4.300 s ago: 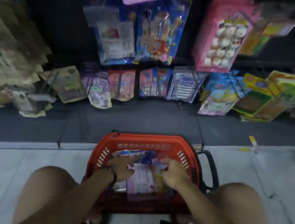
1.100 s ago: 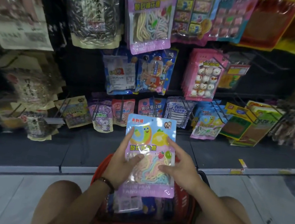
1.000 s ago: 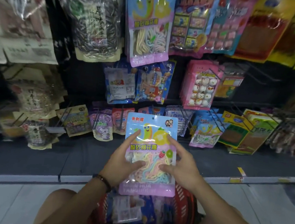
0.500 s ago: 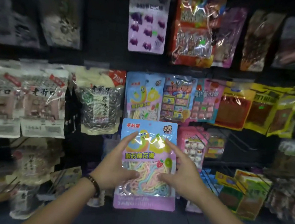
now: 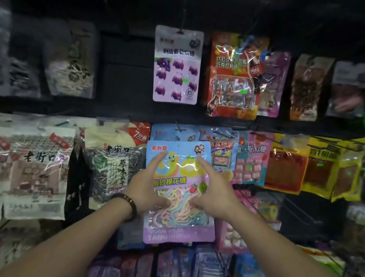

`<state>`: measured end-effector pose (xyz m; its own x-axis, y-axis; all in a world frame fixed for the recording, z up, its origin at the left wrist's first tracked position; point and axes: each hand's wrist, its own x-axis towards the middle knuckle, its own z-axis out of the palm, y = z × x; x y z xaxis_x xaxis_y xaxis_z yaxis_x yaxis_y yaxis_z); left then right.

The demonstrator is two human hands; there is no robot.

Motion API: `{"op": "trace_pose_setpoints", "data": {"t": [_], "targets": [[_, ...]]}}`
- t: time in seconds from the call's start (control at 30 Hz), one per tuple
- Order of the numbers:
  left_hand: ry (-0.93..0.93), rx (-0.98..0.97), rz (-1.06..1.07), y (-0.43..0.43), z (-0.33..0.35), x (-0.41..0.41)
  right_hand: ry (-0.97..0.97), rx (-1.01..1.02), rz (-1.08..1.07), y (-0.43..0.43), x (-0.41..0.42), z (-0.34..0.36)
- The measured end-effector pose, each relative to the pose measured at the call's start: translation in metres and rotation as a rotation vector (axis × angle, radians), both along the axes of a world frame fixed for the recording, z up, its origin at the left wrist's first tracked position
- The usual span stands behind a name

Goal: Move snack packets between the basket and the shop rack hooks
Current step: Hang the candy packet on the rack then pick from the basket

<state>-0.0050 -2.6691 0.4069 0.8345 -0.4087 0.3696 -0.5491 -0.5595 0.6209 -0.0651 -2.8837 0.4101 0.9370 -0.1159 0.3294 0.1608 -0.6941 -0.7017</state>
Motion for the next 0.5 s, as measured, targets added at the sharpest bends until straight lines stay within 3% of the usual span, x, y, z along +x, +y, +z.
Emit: {"op": "trace_pose_setpoints", "data": {"t": [0.5], "targets": [[0.011,0.01,-0.026,-0.008,0.015,0.04,0.001,-0.158,0.005,-0.014,0.035,0.023]]}}
